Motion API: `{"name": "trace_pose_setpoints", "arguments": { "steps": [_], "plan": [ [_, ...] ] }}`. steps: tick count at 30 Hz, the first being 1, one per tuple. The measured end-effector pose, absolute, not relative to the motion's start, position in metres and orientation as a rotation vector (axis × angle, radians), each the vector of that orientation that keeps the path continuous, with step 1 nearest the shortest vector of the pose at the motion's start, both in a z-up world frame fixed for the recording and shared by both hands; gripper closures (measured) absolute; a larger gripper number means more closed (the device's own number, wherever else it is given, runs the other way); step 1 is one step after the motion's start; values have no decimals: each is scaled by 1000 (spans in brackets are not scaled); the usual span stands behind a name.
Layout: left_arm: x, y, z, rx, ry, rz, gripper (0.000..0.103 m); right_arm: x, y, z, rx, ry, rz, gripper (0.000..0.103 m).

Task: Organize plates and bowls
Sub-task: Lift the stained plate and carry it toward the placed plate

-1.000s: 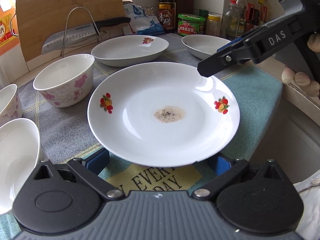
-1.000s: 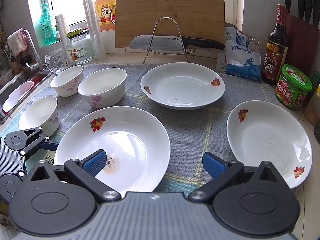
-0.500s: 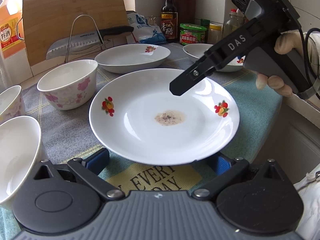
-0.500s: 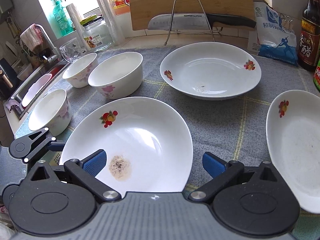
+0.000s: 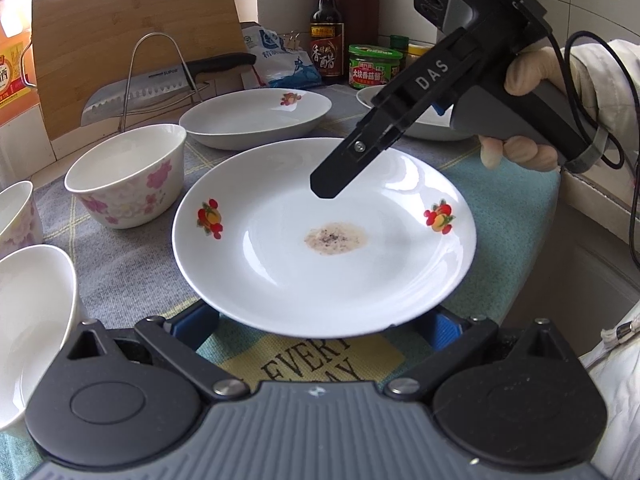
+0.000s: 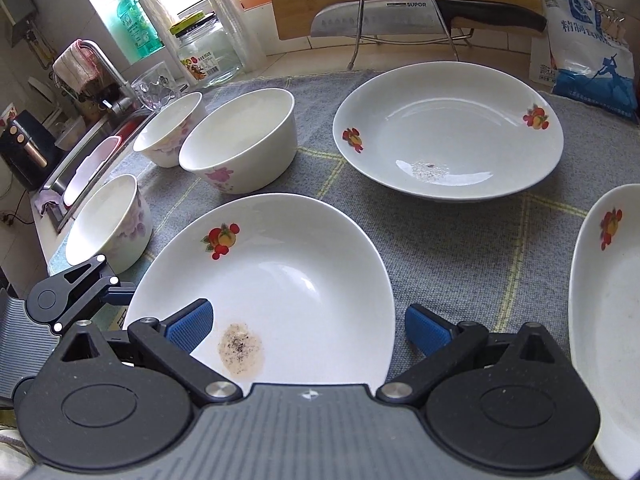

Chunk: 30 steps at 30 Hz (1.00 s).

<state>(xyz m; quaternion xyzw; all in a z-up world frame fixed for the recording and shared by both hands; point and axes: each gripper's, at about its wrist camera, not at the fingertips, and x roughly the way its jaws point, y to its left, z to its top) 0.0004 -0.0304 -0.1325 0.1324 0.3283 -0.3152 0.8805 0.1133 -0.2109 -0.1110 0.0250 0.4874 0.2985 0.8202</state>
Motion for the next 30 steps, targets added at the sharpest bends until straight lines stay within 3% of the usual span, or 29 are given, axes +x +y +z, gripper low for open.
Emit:
{"name": "trace_pose_setpoints", "arguments": {
  "steps": [30],
  "plan": [
    [4,-34,-132,312,686,-664,0,140,-205,-107,41,1132,800,6]
  ]
}}
